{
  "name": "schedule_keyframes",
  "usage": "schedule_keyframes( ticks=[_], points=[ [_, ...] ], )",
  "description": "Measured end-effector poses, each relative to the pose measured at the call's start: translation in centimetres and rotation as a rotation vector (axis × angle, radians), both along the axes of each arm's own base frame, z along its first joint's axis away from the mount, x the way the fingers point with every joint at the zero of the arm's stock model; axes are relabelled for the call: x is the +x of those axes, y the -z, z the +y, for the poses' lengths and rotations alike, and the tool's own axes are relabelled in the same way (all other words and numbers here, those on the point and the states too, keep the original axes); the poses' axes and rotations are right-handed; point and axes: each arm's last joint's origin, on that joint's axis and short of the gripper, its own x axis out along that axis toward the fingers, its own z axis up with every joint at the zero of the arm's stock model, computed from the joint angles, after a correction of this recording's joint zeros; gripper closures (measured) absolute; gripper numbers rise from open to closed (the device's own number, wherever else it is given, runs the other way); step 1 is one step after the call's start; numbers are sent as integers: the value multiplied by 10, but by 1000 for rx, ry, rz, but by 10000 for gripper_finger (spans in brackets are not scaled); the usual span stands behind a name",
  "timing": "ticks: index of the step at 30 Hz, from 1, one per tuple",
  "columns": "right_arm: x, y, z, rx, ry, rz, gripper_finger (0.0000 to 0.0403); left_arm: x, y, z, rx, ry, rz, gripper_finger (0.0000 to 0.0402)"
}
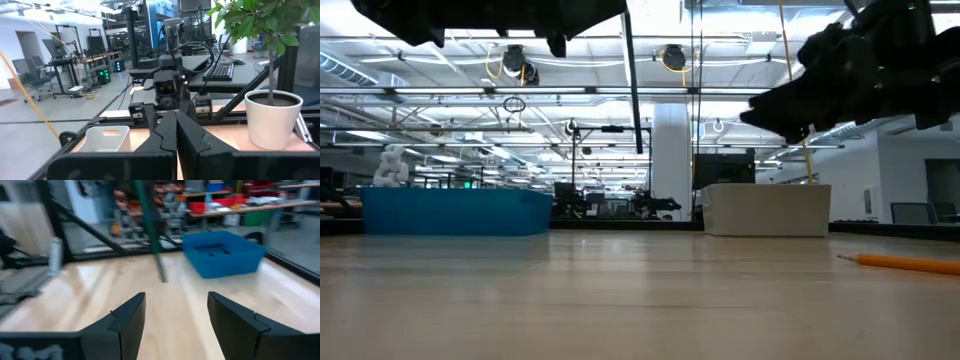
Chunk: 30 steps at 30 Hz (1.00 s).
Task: Sort pens & pencils
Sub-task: Put the green pencil into the gray bin
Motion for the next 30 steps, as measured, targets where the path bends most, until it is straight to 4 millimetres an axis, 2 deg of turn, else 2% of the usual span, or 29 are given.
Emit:
schedule_keyframes(
  ticks=[3, 10, 15, 21, 30],
  points=[
    [14, 0, 0, -37, 1, 30, 200, 1, 0, 4, -21, 13, 0, 401],
    [76, -4, 3, -203, -33, 70, 200, 1, 0, 7, -28, 9, 3, 401],
    [108, -4, 3, -222, -37, 73, 200, 1, 1, 7, -28, 10, 4, 401],
    [125, -3, 3, -188, -54, 3, 200, 1, 1, 6, -27, 28, 4, 401],
    [148, 10, 2, -131, -62, 21, 200, 1, 1, 6, -35, 29, 3, 401]
  ],
)
